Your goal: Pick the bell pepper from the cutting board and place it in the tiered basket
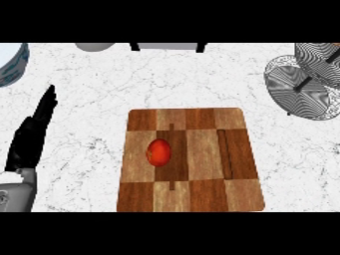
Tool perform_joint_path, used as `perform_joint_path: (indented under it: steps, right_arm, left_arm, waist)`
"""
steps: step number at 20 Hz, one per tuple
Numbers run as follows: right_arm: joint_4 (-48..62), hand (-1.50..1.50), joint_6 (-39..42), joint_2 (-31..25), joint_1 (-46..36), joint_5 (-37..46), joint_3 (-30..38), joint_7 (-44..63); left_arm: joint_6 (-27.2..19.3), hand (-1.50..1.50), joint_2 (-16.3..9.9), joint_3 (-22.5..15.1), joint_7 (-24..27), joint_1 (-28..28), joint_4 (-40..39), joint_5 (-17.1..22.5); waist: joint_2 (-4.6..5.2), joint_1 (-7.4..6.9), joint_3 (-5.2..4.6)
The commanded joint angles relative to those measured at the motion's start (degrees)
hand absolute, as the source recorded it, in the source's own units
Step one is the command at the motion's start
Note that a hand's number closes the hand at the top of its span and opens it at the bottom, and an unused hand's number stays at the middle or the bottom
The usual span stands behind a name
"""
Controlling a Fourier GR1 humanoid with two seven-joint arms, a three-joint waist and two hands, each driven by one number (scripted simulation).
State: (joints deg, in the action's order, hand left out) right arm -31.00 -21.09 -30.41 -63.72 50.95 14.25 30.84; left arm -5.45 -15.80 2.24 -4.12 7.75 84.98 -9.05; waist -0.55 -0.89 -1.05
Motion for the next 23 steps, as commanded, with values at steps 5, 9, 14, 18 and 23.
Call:
perform_joint_path:
  steps: [5,9,14,18,23]
  right_arm:
    - [-11.09,-1.50,-2.86,-3.92,5.59,-1.03,1.76,3.61]
    - [-22.54,-1.50,4.56,-3.90,8.67,-2.97,2.10,14.17]
    - [-36.00,-1.50,12.67,-8.09,18.63,-11.33,8.16,16.78]
    - [-51.13,-1.50,17.37,-8.19,30.39,-17.02,11.93,18.24]
    - [-67.50,-1.50,20.45,-6.15,45.13,-25.89,20.96,16.18]
  left_arm:
    - [-0.59,0.00,1.55,-0.43,-0.35,-1.13,0.49,-0.93]
    - [0.55,0.00,-1.23,3.37,1.01,-0.39,-1.48,0.61]
    - [0.71,0.00,-1.47,3.73,1.11,-2.98,0.17,0.70]
    - [0.26,0.00,-0.68,3.51,-0.18,-3.22,0.73,0.54]
    - [1.82,0.00,-1.63,4.32,-1.01,-2.99,1.40,1.65]
  waist:
    - [0.29,1.27,1.05]
    - [-0.18,2.45,0.98]
    - [-0.56,3.60,1.00]
    - [-0.66,4.50,1.03]
    - [-0.41,4.75,1.06]
